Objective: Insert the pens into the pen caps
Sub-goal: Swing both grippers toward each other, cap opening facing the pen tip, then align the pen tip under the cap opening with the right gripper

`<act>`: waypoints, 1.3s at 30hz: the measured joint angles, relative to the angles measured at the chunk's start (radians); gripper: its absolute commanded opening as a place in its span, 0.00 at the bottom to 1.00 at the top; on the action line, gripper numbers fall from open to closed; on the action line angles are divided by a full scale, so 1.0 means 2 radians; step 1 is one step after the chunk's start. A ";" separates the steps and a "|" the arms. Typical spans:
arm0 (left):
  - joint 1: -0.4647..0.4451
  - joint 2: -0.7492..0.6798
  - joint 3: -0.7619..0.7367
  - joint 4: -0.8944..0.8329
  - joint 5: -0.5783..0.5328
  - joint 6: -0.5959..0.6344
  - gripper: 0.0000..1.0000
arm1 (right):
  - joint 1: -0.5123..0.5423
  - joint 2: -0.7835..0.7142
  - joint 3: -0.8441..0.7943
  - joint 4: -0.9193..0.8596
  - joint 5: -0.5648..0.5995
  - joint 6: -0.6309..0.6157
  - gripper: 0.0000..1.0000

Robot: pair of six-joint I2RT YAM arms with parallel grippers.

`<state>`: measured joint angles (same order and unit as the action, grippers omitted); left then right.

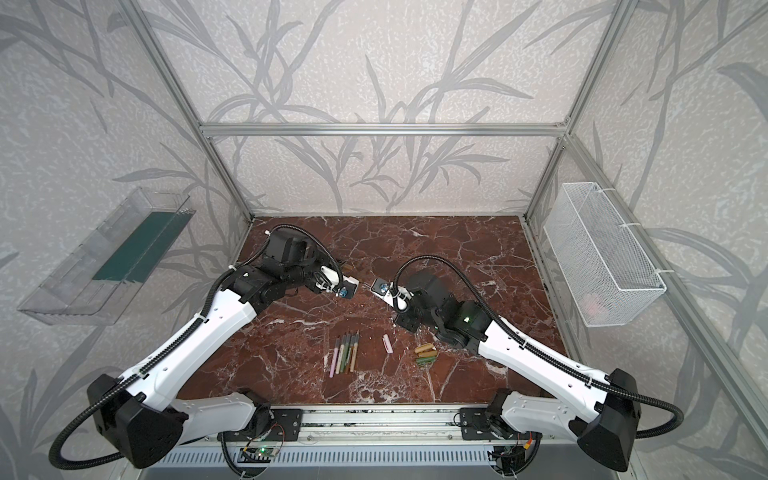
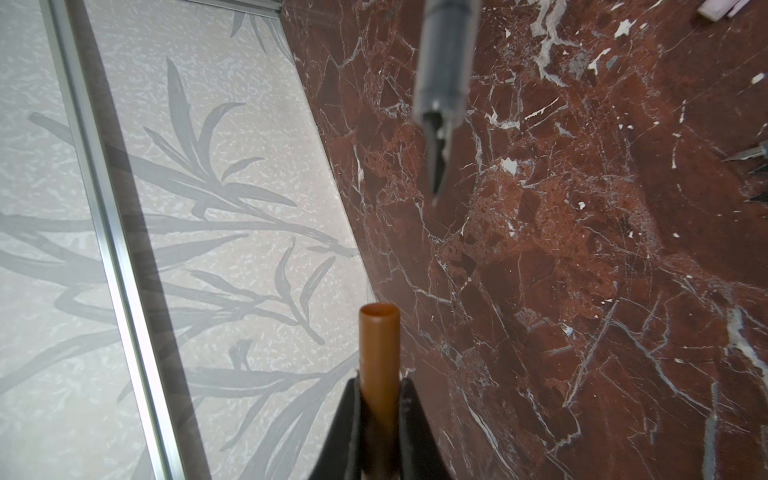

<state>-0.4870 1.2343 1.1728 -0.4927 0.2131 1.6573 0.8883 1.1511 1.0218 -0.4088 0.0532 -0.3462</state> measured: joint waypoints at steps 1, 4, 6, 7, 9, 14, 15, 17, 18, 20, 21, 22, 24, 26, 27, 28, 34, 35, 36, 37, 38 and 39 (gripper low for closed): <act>-0.002 -0.005 -0.013 0.016 -0.003 0.008 0.00 | 0.000 0.004 0.006 -0.001 0.001 0.008 0.00; -0.005 -0.018 -0.072 0.105 -0.006 0.038 0.00 | -0.019 0.014 0.021 -0.005 -0.029 0.039 0.00; -0.005 -0.014 -0.111 0.175 -0.008 0.057 0.00 | -0.039 0.014 0.023 -0.002 -0.063 0.063 0.00; -0.005 -0.008 -0.125 0.206 -0.009 0.064 0.00 | -0.047 0.013 0.023 -0.002 -0.076 0.072 0.00; -0.005 0.006 -0.143 0.267 -0.010 0.073 0.00 | -0.053 0.011 0.023 -0.004 -0.090 0.086 0.00; 0.003 0.051 -0.186 0.474 0.007 0.096 0.00 | -0.053 -0.008 0.013 -0.011 -0.093 0.104 0.00; 0.003 0.061 -0.190 0.506 0.013 0.098 0.00 | -0.053 -0.009 0.012 -0.014 -0.092 0.106 0.00; 0.005 0.070 -0.197 0.543 0.024 0.104 0.00 | -0.054 -0.009 0.012 -0.019 -0.090 0.110 0.00; 0.006 0.069 -0.200 0.556 0.031 0.105 0.00 | -0.056 -0.008 0.012 -0.021 -0.088 0.111 0.00; 0.006 0.063 -0.206 0.576 0.046 0.107 0.00 | -0.062 -0.006 0.012 -0.024 -0.087 0.113 0.00; 0.006 0.058 -0.209 0.583 0.053 0.110 0.00 | -0.068 -0.005 0.012 -0.026 -0.085 0.115 0.00; 0.006 0.053 -0.212 0.591 0.061 0.113 0.00 | -0.075 -0.004 0.012 -0.027 -0.083 0.117 0.00; 0.006 0.042 -0.219 0.602 0.074 0.118 0.00 | -0.084 -0.003 0.012 -0.031 -0.080 0.120 0.00; 0.005 0.031 -0.224 0.609 0.086 0.122 0.00 | -0.090 -0.002 0.012 -0.034 -0.080 0.122 0.00; 0.004 0.027 -0.225 0.612 0.091 0.127 0.00 | -0.090 -0.002 0.012 -0.034 -0.080 0.122 0.00; 0.004 0.023 -0.225 0.612 0.095 0.131 0.00 | -0.090 -0.001 0.013 -0.034 -0.082 0.123 0.00; 0.001 0.018 -0.225 0.608 0.105 0.147 0.00 | -0.089 -0.002 0.013 -0.033 -0.097 0.123 0.00; 0.001 0.018 -0.225 0.606 0.106 0.149 0.00 | -0.089 -0.002 0.013 -0.033 -0.099 0.123 0.00; 0.000 0.018 -0.225 0.604 0.107 0.152 0.00 | -0.089 -0.003 0.013 -0.033 -0.101 0.123 0.00; -0.001 0.018 -0.225 0.603 0.109 0.154 0.00 | -0.089 -0.004 0.013 -0.031 -0.102 0.123 0.00; -0.001 0.018 -0.225 0.602 0.110 0.155 0.00 | -0.089 -0.004 0.014 -0.031 -0.102 0.123 0.00; -0.001 0.018 -0.225 0.600 0.112 0.156 0.00 | -0.089 -0.004 0.015 -0.030 -0.102 0.123 0.00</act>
<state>-0.4892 1.2709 0.7219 0.7078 0.4362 1.9701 0.7097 1.1431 1.0519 -0.4683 -0.1513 -0.1001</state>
